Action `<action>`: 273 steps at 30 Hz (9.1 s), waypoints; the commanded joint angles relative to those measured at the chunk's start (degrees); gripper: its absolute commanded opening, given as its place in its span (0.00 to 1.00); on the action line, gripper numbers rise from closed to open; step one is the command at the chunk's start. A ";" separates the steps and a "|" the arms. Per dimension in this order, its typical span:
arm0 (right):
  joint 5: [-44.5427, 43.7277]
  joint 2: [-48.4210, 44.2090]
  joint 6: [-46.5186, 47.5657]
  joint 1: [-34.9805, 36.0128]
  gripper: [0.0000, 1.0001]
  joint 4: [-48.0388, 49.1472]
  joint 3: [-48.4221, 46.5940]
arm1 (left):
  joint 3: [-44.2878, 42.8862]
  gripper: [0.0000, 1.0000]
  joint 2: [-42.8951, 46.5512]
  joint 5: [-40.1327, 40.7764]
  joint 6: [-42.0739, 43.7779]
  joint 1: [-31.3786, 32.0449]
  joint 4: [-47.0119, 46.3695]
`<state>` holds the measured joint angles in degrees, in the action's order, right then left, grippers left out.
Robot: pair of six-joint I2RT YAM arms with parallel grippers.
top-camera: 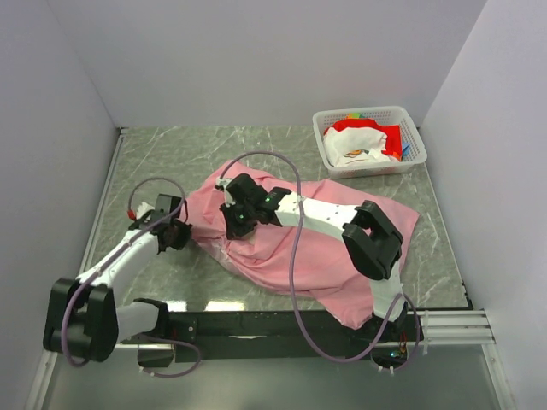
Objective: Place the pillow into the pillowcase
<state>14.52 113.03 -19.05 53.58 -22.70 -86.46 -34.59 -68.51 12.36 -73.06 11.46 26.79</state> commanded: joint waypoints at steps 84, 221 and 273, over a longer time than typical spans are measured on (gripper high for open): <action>-4.51 10.89 2.01 -26.60 0.00 1.07 -28.50 | -7.08 0.01 31.24 11.72 7.31 20.35 16.90; -13.47 -59.15 -8.90 -43.30 0.00 1.36 14.82 | -77.89 0.01 -2.50 0.47 31.48 -16.03 7.48; -43.97 -69.79 -6.53 -22.91 0.00 -18.87 -2.38 | -89.16 0.01 2.06 -3.22 37.46 -12.61 18.48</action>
<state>-20.80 46.04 -27.88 31.05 -43.35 -79.24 -120.27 -66.89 8.49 -38.11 -0.67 50.89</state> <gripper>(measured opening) 0.005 0.014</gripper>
